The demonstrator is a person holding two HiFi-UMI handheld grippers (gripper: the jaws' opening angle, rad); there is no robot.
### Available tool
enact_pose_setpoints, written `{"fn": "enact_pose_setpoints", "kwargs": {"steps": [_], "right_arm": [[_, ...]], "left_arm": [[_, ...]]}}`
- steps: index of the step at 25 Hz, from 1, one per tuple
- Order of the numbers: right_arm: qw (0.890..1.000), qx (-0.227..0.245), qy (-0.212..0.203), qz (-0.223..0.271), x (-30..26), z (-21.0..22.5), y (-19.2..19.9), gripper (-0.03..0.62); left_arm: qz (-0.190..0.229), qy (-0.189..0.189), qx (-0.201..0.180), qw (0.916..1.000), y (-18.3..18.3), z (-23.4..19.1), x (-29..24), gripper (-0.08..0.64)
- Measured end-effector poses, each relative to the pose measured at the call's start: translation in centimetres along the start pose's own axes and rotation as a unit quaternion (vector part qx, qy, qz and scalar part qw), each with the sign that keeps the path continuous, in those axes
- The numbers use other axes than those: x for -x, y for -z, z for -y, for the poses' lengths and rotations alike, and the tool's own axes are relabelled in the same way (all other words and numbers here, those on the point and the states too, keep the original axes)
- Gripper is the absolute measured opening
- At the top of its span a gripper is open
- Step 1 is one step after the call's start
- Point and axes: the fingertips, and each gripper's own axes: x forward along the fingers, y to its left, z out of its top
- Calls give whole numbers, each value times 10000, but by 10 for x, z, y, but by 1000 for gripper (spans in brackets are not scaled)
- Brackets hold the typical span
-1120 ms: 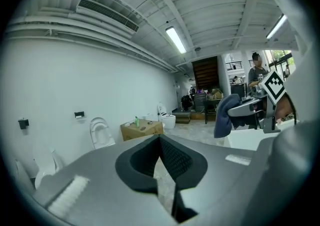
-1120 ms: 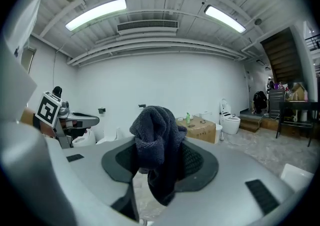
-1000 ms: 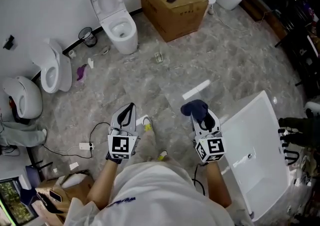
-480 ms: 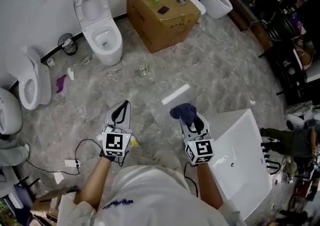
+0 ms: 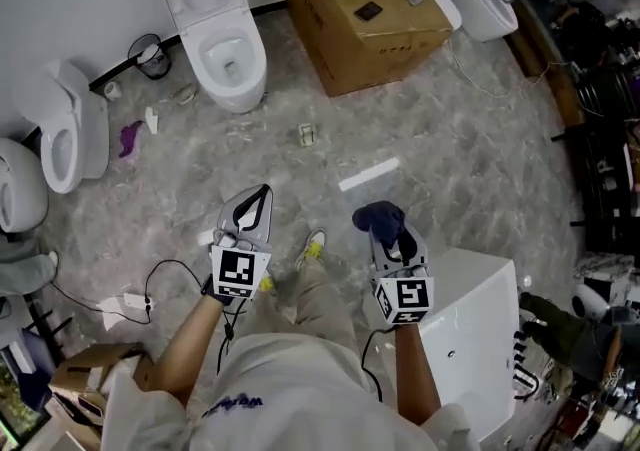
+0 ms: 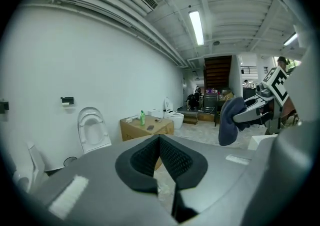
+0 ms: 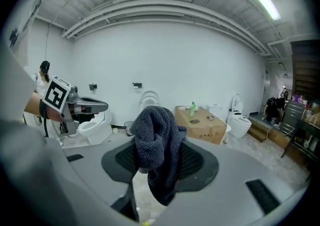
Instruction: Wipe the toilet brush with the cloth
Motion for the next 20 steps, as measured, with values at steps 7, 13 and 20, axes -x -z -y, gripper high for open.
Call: {"fn": "enact_pose_setpoints", "kwargs": {"steps": [7,13,20], "right_arm": [[9977,-179,-649,13,-111,56,-5,179],[9934,325,-1043,-352,-177,92,21,181],[9926,718,-804,-551,-274,97,73,181]], "left_arm": [[-365,-351,-430,9978,0,-6,-88,-2],[-520,-589,-21,9969,32,-10,-151,-2],[-498,-519,197,9972,113,-38,-214,-2]]}}
